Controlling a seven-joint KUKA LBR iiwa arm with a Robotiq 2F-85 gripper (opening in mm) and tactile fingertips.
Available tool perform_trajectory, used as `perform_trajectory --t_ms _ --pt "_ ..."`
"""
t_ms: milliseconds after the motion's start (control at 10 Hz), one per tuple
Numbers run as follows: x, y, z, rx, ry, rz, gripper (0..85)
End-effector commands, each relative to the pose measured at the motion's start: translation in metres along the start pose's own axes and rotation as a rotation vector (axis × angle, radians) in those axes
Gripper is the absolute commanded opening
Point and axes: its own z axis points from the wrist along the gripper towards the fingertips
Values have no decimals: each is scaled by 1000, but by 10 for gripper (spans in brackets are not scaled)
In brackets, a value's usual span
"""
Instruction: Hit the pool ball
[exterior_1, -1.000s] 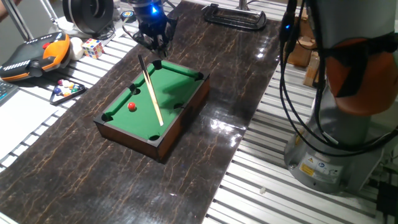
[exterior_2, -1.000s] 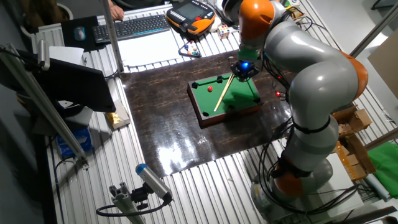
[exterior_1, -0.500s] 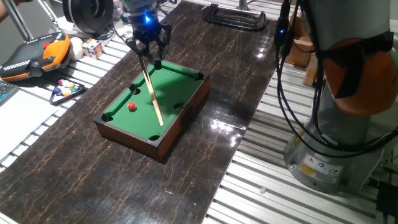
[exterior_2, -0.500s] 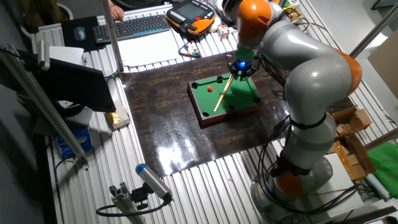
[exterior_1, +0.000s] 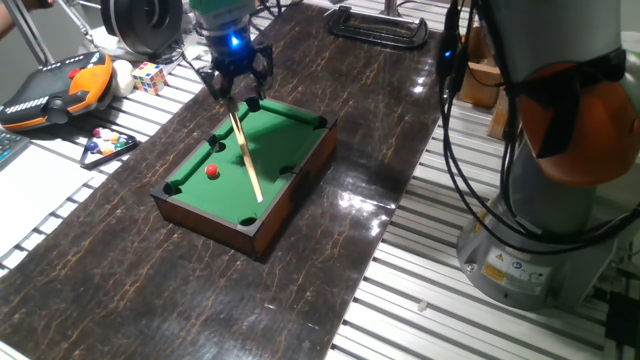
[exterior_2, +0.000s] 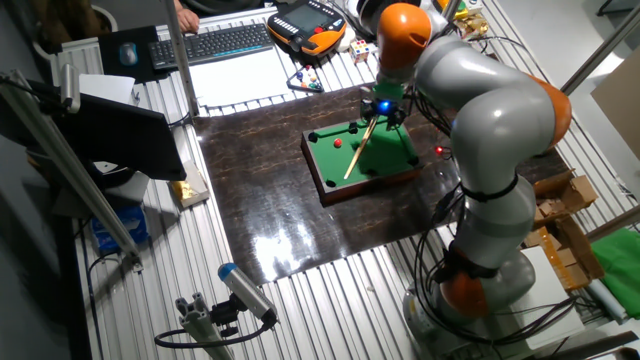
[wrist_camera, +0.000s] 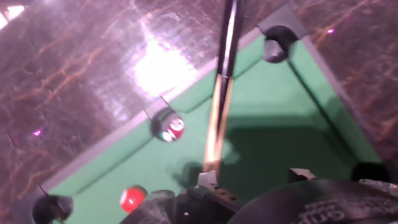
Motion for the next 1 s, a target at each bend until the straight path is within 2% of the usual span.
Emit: perform_trajectory --t_ms 0,600,800,900 --pt "-1 5 8 -8 -10 18 583" --pt "-7 15 41 -33 -48 43 563" --pt "-8 16 49 -48 -55 46 547" --pt "-8 16 50 -54 -48 47 537"
